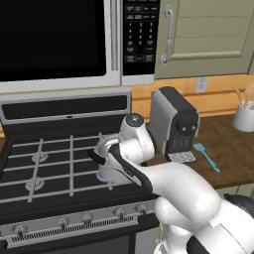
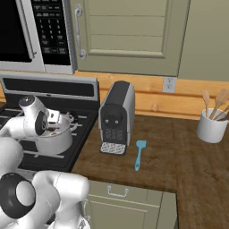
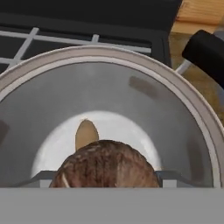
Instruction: Put the sweet potato and mushroom in the pot. Retrieve the spatula and lightly stir the vegetables in the pot.
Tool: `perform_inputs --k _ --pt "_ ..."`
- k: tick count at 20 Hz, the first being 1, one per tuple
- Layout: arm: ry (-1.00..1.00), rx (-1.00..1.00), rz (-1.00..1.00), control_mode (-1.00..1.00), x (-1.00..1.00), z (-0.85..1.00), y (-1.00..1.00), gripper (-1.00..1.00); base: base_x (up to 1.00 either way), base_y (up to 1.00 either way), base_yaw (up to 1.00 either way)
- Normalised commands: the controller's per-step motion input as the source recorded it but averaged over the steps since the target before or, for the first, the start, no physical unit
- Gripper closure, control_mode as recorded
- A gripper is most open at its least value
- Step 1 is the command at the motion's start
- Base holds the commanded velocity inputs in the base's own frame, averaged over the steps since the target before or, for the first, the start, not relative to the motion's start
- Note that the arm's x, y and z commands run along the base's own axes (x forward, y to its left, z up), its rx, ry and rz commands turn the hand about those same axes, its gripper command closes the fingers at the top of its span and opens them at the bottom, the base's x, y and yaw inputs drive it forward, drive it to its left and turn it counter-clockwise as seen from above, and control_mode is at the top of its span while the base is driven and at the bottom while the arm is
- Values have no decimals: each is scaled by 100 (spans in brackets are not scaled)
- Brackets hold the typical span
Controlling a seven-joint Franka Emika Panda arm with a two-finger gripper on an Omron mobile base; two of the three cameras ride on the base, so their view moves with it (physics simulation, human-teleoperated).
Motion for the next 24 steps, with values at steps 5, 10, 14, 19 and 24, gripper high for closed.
perform_inputs --k 5,10,14,19,24 --pt "4 0 1 -100 31 -23 17 100 0 0 0" --pt "3 0 0 -100 27 -13 2 -100 0 0 0" --pt "0 0 1 -100 -2 3 0 -100 0 0 0" --pt "-7 0 1 -100 -49 43 -1 -100 0 0 0" --pt "-14 5 0 -100 -79 90 -29 -100 0 0 0"
